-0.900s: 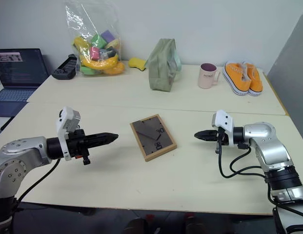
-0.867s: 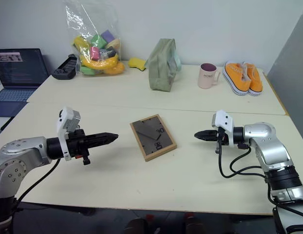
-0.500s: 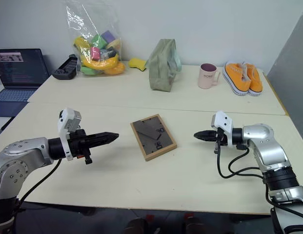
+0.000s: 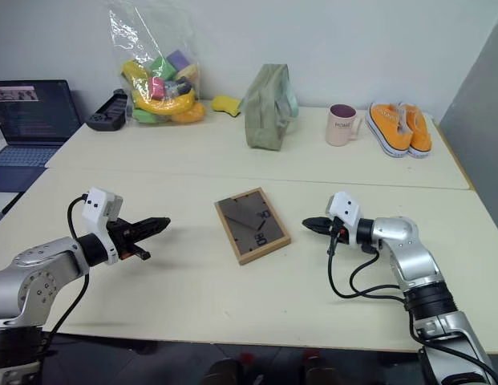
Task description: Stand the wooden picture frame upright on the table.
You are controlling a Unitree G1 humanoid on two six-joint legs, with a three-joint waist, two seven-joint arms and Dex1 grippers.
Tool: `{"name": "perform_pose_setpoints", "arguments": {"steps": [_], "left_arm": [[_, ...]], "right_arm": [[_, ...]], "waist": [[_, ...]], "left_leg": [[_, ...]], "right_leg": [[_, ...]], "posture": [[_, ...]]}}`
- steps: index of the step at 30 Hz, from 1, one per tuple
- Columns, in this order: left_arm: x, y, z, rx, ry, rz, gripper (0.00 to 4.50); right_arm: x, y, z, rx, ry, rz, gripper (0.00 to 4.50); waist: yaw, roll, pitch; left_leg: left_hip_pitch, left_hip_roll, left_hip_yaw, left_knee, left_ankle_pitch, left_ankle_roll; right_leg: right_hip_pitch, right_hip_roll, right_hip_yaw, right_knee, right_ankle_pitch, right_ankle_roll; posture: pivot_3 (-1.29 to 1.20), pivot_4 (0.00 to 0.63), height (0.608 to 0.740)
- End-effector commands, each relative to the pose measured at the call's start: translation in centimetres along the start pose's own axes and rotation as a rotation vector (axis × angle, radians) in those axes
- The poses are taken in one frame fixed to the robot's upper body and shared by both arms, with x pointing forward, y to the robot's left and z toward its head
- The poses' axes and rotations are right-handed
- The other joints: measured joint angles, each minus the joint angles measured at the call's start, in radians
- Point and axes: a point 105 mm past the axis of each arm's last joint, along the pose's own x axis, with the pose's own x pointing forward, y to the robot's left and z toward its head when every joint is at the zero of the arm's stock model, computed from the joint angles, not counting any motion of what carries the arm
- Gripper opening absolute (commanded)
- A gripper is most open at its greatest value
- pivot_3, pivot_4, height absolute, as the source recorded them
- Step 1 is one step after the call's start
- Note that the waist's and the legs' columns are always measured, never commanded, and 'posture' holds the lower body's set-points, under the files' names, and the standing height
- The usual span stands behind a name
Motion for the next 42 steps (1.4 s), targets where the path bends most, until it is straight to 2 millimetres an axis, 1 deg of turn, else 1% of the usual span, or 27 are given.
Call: {"name": "perform_pose_setpoints", "arguments": {"steps": [1, 5, 8, 12, 17, 19, 25, 31, 38, 42], "left_arm": [[2.2, 0.3, 0.5, 0.031, -0.034, 0.018, 0.05], [5.7, -0.7, 0.3, 0.038, -0.030, -0.034, 0.05], [7.1, -1.1, -0.3, 0.038, -0.017, -0.057, 0.05], [7.8, -1.7, -0.6, 0.035, -0.014, -0.087, 0.05], [7.9, -1.9, -0.8, 0.029, -0.009, -0.104, 0.05], [8.0, -1.9, -0.8, 0.030, -0.006, -0.105, 0.05], [8.7, -2.2, -0.8, 0.044, 0.008, -0.126, 0.05], [10.4, -3.5, -0.3, 0.063, 0.011, -0.184, 0.05], [12.5, -5.1, 0.0, 0.107, 0.028, -0.248, 0.05], [13.0, -5.8, 0.4, 0.118, 0.029, -0.288, 0.05]], "right_arm": [[0.5, 0.1, 0.4, -0.033, -0.016, -0.008, 0.00], [1.2, 0.5, 0.0, -0.026, -0.022, -0.026, 0.00], [1.5, 0.3, -0.1, -0.025, -0.030, -0.058, 0.00], [1.6, 0.0, -0.6, -0.031, -0.017, -0.085, 0.00], [1.7, 0.4, -1.3, 0.001, -0.014, -0.094, 0.00], [2.1, 0.5, -1.3, 0.018, -0.024, -0.114, 0.00], [3.4, 2.0, -1.1, 0.042, -0.053, -0.125, 0.00], [4.3, 3.4, -0.6, 0.077, -0.080, -0.140, 0.00], [3.9, 4.4, 0.3, 0.120, -0.108, -0.147, 0.00], [3.3, 3.9, -0.5, 0.101, -0.065, -0.183, 0.00]], "waist": [[0.001, 0.000, 0.000], [0.000, 0.000, 0.000], [-0.004, 0.000, 0.000], [-0.014, 0.000, 0.000], [-0.014, 0.000, 0.000], [-0.014, 0.000, 0.000], [-0.012, 0.000, 0.000], [-0.007, 0.000, 0.000], [-0.002, 0.000, 0.000], [-0.003, 0.000, 0.000]], "left_leg": [[0.000, 0.000, 0.000, 0.000, 0.000, 0.000], [0.000, 0.000, 0.000, 0.002, 0.000, 0.000], [0.000, 0.000, 0.000, 0.002, 0.000, 0.000], [0.000, 0.000, 0.001, 0.002, 0.000, 0.000], [0.000, 0.000, 0.000, 0.002, 0.000, 0.000], [0.000, 0.000, 0.000, 0.002, 0.000, 0.000], [0.000, 0.000, 0.000, 0.004, 0.000, 0.000], [0.000, -0.001, 0.000, 0.005, 0.000, 0.000], [-0.001, -0.001, -0.001, 0.008, 0.000, 0.000], [-0.002, -0.001, -0.001, 0.008, 0.000, 0.000]], "right_leg": [[0.000, 0.000, 0.000, 0.000, 0.000, 0.000], [0.001, 0.000, 0.000, 0.001, 0.000, 0.001], [0.000, 0.000, 0.000, 0.001, 0.001, 0.001], [-0.001, 0.000, 0.001, 0.001, 0.001, 0.001], [0.000, 0.000, 0.001, 0.001, 0.001, 0.001], [0.000, 0.000, 0.001, 0.001, 0.001, 0.001], [0.000, 0.000, 0.001, 0.004, 0.001, 0.001], [0.000, 0.000, 0.000, 0.006, 0.000, 0.001], [0.000, 0.001, 0.000, 0.006, 0.000, 0.001], [0.000, 0.001, 0.000, 0.006, 0.000, 0.001]], "posture": [[0.00, 0.150, 0.740], [0.00, 0.150, 0.740], [0.00, 0.150, 0.740], [0.00, 0.150, 0.740], [0.00, 0.150, 0.740], [0.00, 0.150, 0.740], [0.00, 0.150, 0.740], [0.00, 0.150, 0.740], [0.00, 0.150, 0.740], [0.00, 0.150, 0.740]]}}
